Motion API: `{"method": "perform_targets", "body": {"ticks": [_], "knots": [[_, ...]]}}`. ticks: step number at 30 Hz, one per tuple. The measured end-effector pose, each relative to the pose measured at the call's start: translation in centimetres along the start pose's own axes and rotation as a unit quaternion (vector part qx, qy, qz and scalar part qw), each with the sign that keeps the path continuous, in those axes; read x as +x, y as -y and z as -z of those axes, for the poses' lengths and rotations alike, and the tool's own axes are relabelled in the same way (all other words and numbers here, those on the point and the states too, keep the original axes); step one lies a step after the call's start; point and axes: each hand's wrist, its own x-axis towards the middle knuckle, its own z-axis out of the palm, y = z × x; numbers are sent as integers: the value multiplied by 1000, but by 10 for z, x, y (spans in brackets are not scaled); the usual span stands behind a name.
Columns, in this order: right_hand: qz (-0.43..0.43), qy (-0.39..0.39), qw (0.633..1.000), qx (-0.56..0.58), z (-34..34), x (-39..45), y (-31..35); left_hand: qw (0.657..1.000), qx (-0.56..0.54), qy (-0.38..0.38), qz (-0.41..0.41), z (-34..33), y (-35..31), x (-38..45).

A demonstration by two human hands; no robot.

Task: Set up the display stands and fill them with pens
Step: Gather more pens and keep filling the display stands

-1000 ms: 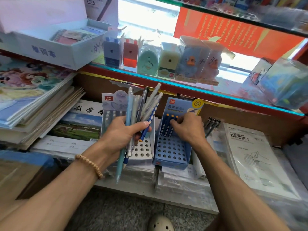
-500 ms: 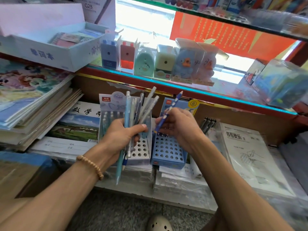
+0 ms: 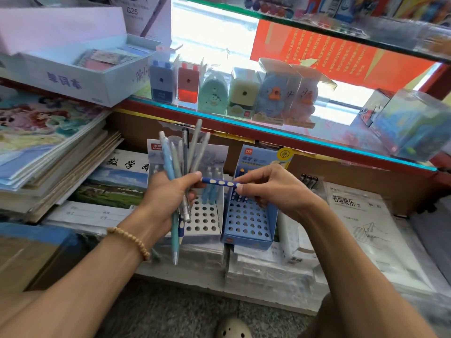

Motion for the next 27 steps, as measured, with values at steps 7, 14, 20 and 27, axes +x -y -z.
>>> {"method": "perform_targets", "body": {"ticks": [7,14,20,27], "knots": [[16,-88,958,274,3,1,-1,997,71,26,-12,-3,2,-5],[16,-217,948,234,15,4,-6,990,136,33,-13,-10,15,-3],[-18,-354,928,-110,31,10,-38,987,147,59,-7,-11,16,-3],[-45,-347,921,-173,20,36,-59,984,160,77,-10,-16,14,-4]]}}
